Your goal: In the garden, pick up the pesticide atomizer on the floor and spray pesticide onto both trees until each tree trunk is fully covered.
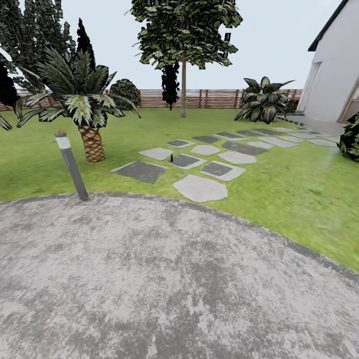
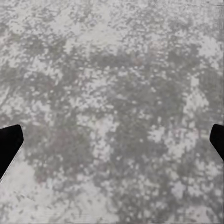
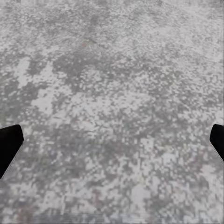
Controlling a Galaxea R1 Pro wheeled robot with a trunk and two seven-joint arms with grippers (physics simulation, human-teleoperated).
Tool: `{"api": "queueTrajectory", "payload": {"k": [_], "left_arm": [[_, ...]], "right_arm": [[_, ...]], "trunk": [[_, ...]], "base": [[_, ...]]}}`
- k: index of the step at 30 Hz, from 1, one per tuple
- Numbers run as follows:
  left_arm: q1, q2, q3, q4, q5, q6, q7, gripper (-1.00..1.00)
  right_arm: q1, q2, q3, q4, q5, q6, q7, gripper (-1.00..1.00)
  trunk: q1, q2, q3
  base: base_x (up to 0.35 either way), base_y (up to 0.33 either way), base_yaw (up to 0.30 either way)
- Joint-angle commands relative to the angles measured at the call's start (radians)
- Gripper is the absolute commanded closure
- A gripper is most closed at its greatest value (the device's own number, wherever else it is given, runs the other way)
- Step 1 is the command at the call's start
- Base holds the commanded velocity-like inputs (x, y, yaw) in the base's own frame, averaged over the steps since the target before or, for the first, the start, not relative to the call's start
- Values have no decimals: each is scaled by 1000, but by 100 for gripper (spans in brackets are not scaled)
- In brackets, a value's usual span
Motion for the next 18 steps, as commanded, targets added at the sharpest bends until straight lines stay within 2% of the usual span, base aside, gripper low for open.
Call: {"api": "queueTrajectory", "payload": {"k": [1, 18], "left_arm": [[0, 0, 0, 0, 0, 0, 0, -100], [0, 0, 0, 0, 0, 0, 0, -100]], "right_arm": [[0, 0, 0, 0, 0, 0, 0, -100], [0, 0, 0, 0, 0, 0, 0, -100]], "trunk": [[0, 0, 0], [0, 0, 0]], "base": [[339, 0, 0], [339, 0, 0]]}}
